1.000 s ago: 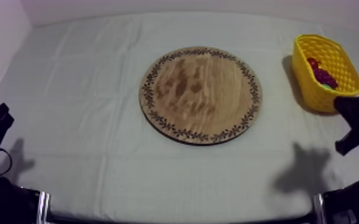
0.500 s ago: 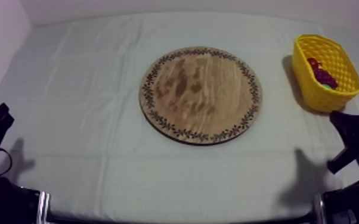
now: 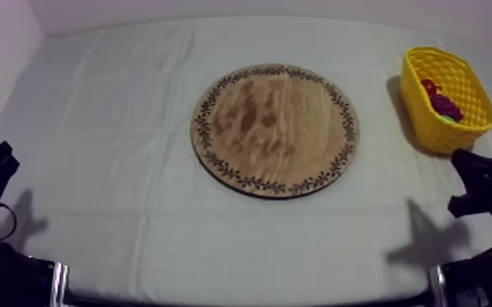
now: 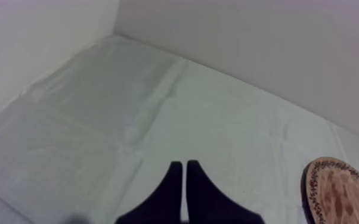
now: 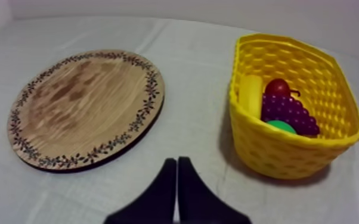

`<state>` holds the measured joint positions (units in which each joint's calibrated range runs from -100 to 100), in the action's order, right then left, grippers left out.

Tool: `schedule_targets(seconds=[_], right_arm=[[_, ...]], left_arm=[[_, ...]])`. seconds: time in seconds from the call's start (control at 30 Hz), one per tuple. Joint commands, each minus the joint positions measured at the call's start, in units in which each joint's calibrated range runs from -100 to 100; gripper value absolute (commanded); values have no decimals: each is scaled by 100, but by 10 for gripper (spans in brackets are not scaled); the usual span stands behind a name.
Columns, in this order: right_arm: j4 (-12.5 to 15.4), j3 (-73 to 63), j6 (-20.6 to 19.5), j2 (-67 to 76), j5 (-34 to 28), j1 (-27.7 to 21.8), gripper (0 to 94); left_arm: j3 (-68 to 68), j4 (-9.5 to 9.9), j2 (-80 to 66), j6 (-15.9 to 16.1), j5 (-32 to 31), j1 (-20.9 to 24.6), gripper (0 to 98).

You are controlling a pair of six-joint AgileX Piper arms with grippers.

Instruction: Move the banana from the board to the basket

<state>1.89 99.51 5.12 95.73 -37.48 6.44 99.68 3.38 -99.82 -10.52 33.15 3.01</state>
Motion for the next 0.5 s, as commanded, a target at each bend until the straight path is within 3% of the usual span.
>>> schedule_targets(seconds=[0.0,0.47], right_arm=[[-10,2,659,3,2,-1,4],[-16,4,717,3,6,-1,4]], left_arm=[[-1,-4,0,-1,-1,-1,1],[-1,-4,0,-1,-1,-1,1]])
